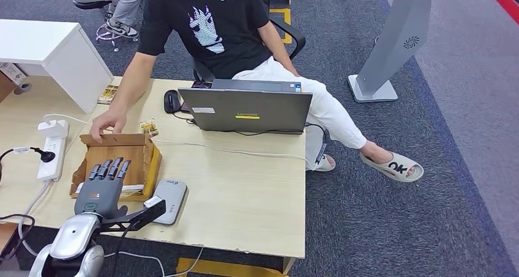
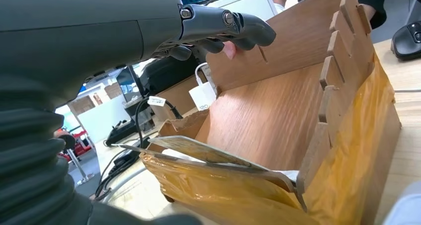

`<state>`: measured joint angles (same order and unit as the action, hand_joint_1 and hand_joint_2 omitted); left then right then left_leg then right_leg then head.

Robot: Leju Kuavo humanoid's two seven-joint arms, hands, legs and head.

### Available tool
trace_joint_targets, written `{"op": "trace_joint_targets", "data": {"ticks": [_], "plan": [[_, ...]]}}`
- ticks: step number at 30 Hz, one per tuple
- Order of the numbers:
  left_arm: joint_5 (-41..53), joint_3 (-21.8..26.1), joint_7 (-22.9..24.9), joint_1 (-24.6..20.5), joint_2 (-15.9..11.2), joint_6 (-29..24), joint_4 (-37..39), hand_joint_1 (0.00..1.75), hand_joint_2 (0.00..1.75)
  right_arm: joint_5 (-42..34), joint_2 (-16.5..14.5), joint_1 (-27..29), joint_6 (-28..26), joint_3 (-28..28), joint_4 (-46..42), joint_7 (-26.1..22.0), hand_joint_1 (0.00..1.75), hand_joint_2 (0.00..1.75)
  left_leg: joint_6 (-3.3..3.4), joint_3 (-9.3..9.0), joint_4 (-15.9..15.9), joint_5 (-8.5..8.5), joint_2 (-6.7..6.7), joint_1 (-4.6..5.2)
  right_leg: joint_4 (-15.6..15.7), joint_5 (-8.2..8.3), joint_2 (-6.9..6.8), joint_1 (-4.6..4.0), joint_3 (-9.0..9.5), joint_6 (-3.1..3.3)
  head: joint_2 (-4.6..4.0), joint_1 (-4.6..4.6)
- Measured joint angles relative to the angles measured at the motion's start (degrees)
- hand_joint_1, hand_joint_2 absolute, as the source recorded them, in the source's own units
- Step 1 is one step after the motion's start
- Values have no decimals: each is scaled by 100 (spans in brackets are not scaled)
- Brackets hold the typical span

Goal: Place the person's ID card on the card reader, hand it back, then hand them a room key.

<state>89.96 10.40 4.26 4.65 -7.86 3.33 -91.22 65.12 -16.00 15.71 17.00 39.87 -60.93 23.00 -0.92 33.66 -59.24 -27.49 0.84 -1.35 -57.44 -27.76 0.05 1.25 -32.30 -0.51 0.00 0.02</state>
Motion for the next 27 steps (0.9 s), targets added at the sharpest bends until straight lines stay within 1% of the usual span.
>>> {"op": "trace_joint_targets", "data": {"ticks": [1,3,13,27], "plan": [[0,1,-1,-8,-8,-13,13,168,175,1,0,-1,0,0,1,-3,0,175,0,0,0,0,0,0,0,0,0,0,0,0,0,0],[0,2,-3,-24,-14,-41,53,175,175,2,0,-2,0,0,5,-14,0,175,0,0,0,0,0,0,0,0,0,0,0,0,0,1],[0,10,-21,-89,-16,-113,264,175,175,4,0,-4,-2,0,15,-23,0,175,0,1,0,0,0,0,0,0,0,0,0,0,0,1],[0,11,-38,-137,-7,-107,342,175,175,10,0,-4,-2,0,15,-23,0,175,0,1,0,0,0,0,0,0,0,0,0,0,0,1]]}}
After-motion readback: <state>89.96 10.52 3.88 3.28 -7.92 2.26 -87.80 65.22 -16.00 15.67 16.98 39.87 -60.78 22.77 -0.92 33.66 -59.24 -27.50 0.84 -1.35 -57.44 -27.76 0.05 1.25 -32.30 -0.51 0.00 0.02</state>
